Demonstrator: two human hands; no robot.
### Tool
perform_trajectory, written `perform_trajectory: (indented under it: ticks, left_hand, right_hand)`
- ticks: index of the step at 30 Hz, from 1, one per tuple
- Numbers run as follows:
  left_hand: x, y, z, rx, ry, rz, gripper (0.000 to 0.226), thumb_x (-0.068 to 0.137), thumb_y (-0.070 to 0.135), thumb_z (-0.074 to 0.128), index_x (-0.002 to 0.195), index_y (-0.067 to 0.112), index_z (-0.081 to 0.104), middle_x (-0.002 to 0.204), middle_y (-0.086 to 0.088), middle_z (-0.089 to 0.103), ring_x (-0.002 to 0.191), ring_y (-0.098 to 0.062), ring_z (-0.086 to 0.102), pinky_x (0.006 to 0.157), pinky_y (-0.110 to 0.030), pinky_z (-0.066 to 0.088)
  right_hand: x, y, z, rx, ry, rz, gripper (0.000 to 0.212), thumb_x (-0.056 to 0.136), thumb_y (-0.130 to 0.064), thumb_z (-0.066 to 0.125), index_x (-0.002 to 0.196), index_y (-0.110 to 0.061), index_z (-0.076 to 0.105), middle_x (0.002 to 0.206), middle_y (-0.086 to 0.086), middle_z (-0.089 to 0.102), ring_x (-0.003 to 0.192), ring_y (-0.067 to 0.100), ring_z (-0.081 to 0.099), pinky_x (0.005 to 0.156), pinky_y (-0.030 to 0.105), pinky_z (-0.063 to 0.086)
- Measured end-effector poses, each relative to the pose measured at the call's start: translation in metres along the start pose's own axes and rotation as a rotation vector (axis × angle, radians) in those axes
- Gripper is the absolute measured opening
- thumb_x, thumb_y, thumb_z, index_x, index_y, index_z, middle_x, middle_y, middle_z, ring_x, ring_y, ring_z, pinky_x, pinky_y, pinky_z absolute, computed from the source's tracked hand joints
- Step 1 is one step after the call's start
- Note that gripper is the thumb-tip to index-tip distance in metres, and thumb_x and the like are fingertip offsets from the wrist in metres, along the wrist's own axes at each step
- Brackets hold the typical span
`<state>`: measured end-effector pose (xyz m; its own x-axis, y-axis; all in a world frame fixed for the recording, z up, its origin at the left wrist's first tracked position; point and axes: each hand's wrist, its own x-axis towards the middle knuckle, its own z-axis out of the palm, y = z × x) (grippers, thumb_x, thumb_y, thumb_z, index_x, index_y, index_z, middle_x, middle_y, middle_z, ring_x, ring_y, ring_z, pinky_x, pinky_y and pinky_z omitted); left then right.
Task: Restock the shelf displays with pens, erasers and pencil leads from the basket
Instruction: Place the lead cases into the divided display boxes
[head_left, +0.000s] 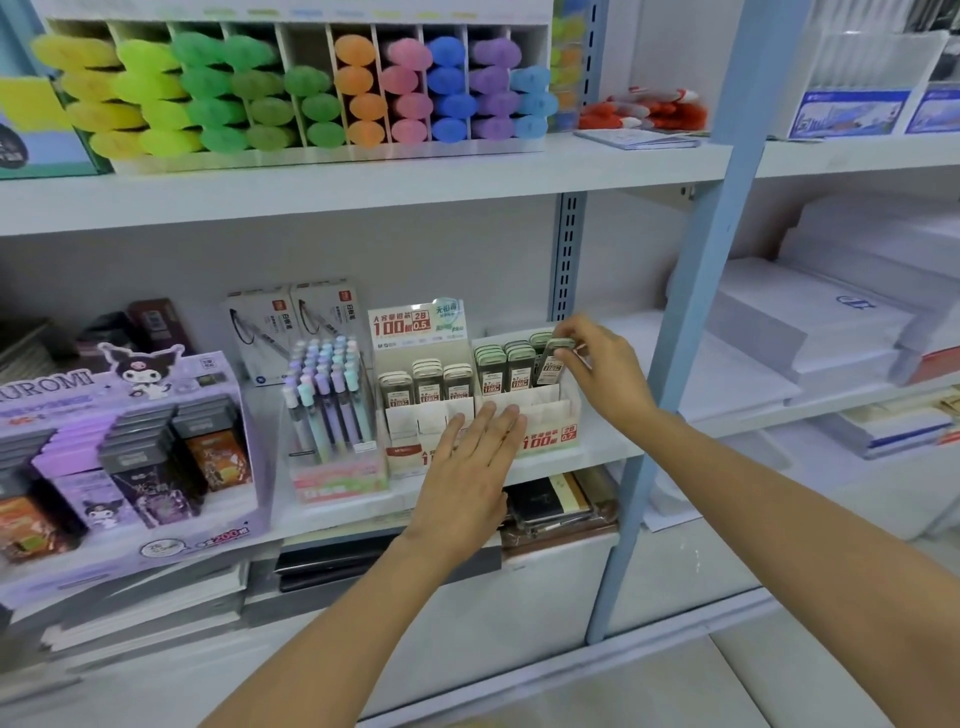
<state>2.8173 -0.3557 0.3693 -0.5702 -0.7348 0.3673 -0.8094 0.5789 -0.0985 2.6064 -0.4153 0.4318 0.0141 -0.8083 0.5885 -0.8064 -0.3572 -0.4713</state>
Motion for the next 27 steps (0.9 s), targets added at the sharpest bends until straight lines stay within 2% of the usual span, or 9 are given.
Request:
perform_trajectory:
  ticks: [3,5,9,12,14,17,20,23,27]
  left_hand:
    - [0.0,-0.001,0.0,0.014,-0.011,0.0,0.084,0.092,0.024,0.054,0.155,0.016,-0.001,0.163,-0.002,-0.004,0.15,-0.022,-0.008,0.121,-0.042,-0.008]
    - [0.0,-0.001,0.0,0.027,-0.022,-0.002,0.085,0.091,0.023,0.056,0.155,0.016,0.0,0.163,-0.004,-0.005,0.15,-0.023,-0.006,0.121,-0.041,-0.008]
    - [0.001,-0.002,0.001,0.048,-0.025,0.0,0.085,0.091,0.022,0.056,0.155,0.016,0.0,0.163,-0.003,-0.001,0.15,-0.022,-0.004,0.119,-0.04,-0.01]
    - [0.003,-0.003,-0.001,0.03,-0.026,0.004,0.083,0.092,0.021,0.054,0.156,0.018,0.001,0.163,-0.001,0.0,0.15,-0.02,-0.004,0.119,-0.039,-0.011]
    - [0.001,-0.002,-0.004,0.006,-0.027,0.02,0.081,0.093,0.024,0.053,0.156,0.018,0.002,0.163,-0.002,-0.002,0.15,-0.02,-0.007,0.119,-0.037,-0.012]
    - [-0.015,-0.004,-0.011,-0.058,0.059,0.029,0.073,0.09,0.017,0.057,0.154,0.015,0.021,0.163,-0.006,0.009,0.15,-0.024,0.001,0.122,-0.041,-0.004]
    - [-0.053,-0.007,-0.007,-0.174,0.174,-0.039,0.057,0.078,0.004,0.063,0.134,0.01,0.053,0.149,-0.011,0.041,0.14,-0.031,0.034,0.117,-0.047,0.023]
    - [-0.109,-0.016,0.02,-0.225,0.198,-0.157,0.048,0.07,-0.002,0.066,0.116,0.01,0.064,0.128,-0.011,0.058,0.121,-0.031,0.051,0.103,-0.043,0.035]
    - [-0.204,-0.029,0.085,-0.277,-0.015,-0.332,0.044,0.062,-0.003,0.077,0.102,0.012,0.069,0.12,-0.013,0.062,0.107,-0.034,0.059,0.087,-0.044,0.048]
  right_hand:
    - [0.001,-0.001,0.006,-0.101,0.049,-0.046,0.016,0.093,-0.013,0.06,0.108,-0.013,0.061,0.108,0.004,0.064,0.102,0.021,0.057,0.083,0.037,0.049]
    - [0.002,0.002,0.009,-0.149,0.048,-0.027,0.023,0.094,-0.014,0.058,0.117,-0.012,0.062,0.118,0.007,0.064,0.11,0.024,0.057,0.088,0.036,0.047]
    - [-0.008,0.01,0.014,-0.183,-0.1,-0.024,0.044,0.099,-0.017,0.051,0.142,-0.011,0.046,0.141,0.008,0.052,0.127,0.026,0.05,0.102,0.038,0.043]
    - [-0.015,0.012,0.012,-0.163,-0.184,-0.014,0.052,0.101,-0.022,0.048,0.149,-0.014,0.033,0.152,0.004,0.038,0.138,0.024,0.038,0.111,0.037,0.035]
    - [-0.021,0.007,0.009,-0.128,-0.185,-0.009,0.053,0.101,-0.025,0.048,0.15,-0.015,0.031,0.156,0.002,0.032,0.143,0.021,0.029,0.116,0.036,0.028]
    - [-0.04,-0.016,0.01,-0.029,-0.022,-0.09,0.047,0.099,-0.017,0.051,0.144,-0.012,0.041,0.149,0.006,0.041,0.138,0.02,0.035,0.116,0.034,0.028]
    - [-0.078,-0.046,0.029,0.092,0.027,-0.207,0.034,0.097,-0.012,0.05,0.131,-0.009,0.053,0.131,0.006,0.054,0.124,0.018,0.047,0.106,0.031,0.036]
    - [-0.13,-0.072,0.072,0.231,-0.189,-0.223,0.027,0.097,-0.014,0.049,0.122,-0.011,0.058,0.117,0.001,0.057,0.108,0.014,0.054,0.094,0.026,0.043]
    - [-0.208,-0.079,0.153,0.301,-0.607,-0.105,0.024,0.096,-0.01,0.051,0.117,-0.01,0.063,0.111,0.005,0.06,0.096,0.017,0.059,0.086,0.027,0.046]
